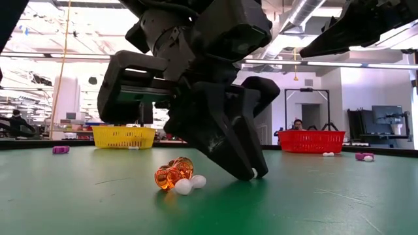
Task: Sort Halloween decoration
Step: Put the white bone toy into the blue bin
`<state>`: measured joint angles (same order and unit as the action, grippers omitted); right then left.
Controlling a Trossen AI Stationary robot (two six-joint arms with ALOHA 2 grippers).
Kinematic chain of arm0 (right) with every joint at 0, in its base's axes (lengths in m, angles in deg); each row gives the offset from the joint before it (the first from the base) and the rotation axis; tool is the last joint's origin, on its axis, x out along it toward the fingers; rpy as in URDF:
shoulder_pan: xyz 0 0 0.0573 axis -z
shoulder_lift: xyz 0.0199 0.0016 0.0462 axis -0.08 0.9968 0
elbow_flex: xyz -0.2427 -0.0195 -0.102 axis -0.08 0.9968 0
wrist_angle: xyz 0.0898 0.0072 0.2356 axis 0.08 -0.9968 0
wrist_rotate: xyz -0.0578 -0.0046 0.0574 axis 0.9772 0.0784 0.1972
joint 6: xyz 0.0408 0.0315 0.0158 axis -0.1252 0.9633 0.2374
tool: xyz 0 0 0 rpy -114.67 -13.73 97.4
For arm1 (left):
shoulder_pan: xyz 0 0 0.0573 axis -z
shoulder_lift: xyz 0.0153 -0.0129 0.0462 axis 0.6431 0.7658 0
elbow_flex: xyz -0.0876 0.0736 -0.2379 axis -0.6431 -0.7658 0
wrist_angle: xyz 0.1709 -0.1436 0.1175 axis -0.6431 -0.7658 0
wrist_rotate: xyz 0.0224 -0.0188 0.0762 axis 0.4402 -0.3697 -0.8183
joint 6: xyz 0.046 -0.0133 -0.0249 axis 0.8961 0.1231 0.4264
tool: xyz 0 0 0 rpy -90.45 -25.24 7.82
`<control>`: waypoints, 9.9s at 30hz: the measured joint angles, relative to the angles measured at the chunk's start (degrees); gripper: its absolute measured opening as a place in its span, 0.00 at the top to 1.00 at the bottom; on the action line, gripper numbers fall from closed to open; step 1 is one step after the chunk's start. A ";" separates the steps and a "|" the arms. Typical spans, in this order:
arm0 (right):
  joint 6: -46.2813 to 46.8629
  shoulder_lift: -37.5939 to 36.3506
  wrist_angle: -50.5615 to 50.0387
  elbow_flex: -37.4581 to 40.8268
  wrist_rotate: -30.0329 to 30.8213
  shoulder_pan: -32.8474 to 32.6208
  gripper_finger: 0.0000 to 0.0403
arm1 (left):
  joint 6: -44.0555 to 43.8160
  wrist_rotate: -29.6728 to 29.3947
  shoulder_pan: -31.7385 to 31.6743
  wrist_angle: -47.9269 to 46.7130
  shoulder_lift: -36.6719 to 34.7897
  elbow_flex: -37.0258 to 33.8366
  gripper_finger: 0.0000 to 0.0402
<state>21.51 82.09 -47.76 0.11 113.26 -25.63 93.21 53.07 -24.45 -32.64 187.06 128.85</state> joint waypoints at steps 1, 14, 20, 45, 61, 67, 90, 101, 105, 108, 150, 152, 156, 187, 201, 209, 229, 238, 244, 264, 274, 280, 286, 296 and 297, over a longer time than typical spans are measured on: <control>0.00 0.00 0.00 0.00 0.00 0.00 0.66 | 0.00 -0.02 0.02 -0.10 0.00 0.00 0.88; 0.04 0.00 0.57 0.00 0.00 0.00 0.66 | -3.24 3.26 -1.14 -1.27 -1.31 -0.27 0.99; 0.10 0.00 0.59 0.00 0.00 0.00 0.66 | -3.81 1.10 -1.20 -5.26 -9.00 -0.37 1.00; -0.44 -0.02 0.52 0.00 -1.44 1.12 0.66 | -80.62 -9.51 25.10 -34.19 -43.14 -25.75 0.97; 0.00 -0.02 0.50 0.00 -1.46 1.88 0.66 | -77.16 -7.29 21.74 -31.24 -44.02 -27.41 0.74; 0.00 -0.02 0.50 0.00 -1.46 1.88 0.66 | -54.21 -15.51 14.68 -17.42 -44.02 -27.34 0.74; 0.51 -0.02 -2.20 -0.02 -1.51 1.86 0.66 | -41.91 -8.88 -48.84 11.53 -22.68 -14.96 0.79; 2.99 -0.02 -7.32 -0.02 -1.53 1.73 0.66 | -30.44 -8.83 -50.74 -13.29 0.00 14.02 0.79; 3.17 -0.02 -7.62 -0.02 -1.55 1.73 0.66 | -26.86 -9.54 -49.85 -15.14 3.90 18.65 0.79; 3.94 -0.02 -8.33 -0.02 -1.52 1.36 0.66 | -25.44 -12.07 -49.46 -17.21 5.20 19.86 0.79; 7.54 -0.02 -8.02 -0.02 -1.51 0.99 0.66 | -19.10 -9.24 -52.96 -23.63 7.21 20.57 0.79; 7.56 0.00 -8.03 -0.02 -1.49 1.01 0.66 | -18.37 -9.72 -52.87 -23.64 7.23 20.57 0.80; 7.56 -0.01 -8.07 -0.02 -1.49 1.01 0.66 | -17.09 -9.79 -52.70 -23.90 7.30 20.52 0.86; 8.09 0.00 -7.67 -0.02 -2.69 0.94 0.66 | -21.66 -2.21 -35.50 -56.63 -25.71 1.52 1.00; 6.57 -0.01 -5.68 -0.02 -2.80 1.46 0.66 | -90.84 -10.82 19.78 -31.22 -64.59 -34.82 1.00; 6.43 0.00 -3.01 -0.02 -2.86 1.49 0.66 | -116.35 -17.33 38.84 -22.98 -63.08 -42.27 1.00; 11.65 1.03 2.09 -0.02 -5.14 1.30 0.66 | -70.23 -56.03 37.70 0.69 -60.50 -44.41 1.00; 25.62 8.29 -2.45 -0.58 -8.63 -1.67 0.66 | -35.54 -65.34 30.59 47.10 -54.96 -59.21 1.00; 44.77 9.35 -26.86 -5.65 -10.14 1.29 0.66 | -25.94 -30.53 15.54 71.18 -48.74 -60.94 1.00; 41.66 10.08 -39.73 -7.17 -14.71 28.66 0.66 | -29.25 -16.90 2.42 73.70 -36.99 -56.87 1.00; 47.37 14.14 -39.04 -7.17 -11.43 29.48 0.66 | -29.33 -15.30 2.42 73.48 -37.01 -56.87 1.00; 45.57 20.30 -38.79 -6.63 -11.49 30.73 0.66 | -30.72 -15.28 2.42 73.28 -37.00 -56.87 1.00; 46.18 23.48 -36.69 -6.62 -10.19 32.54 0.66 | -30.81 -15.34 2.42 72.00 -37.03 -56.87 1.00; 45.54 24.73 -34.46 -6.63 -12.55 35.09 0.66 | -30.82 -15.80 2.42 70.32 -37.03 -56.85 1.00; 45.54 25.30 -34.09 -6.65 -12.96 35.23 0.66 | -30.82 -15.86 2.42 70.15 -37.03 -56.85 1.00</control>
<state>67.05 107.38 -81.85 -6.54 100.31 9.60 62.39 37.21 -22.03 37.51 150.03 72.00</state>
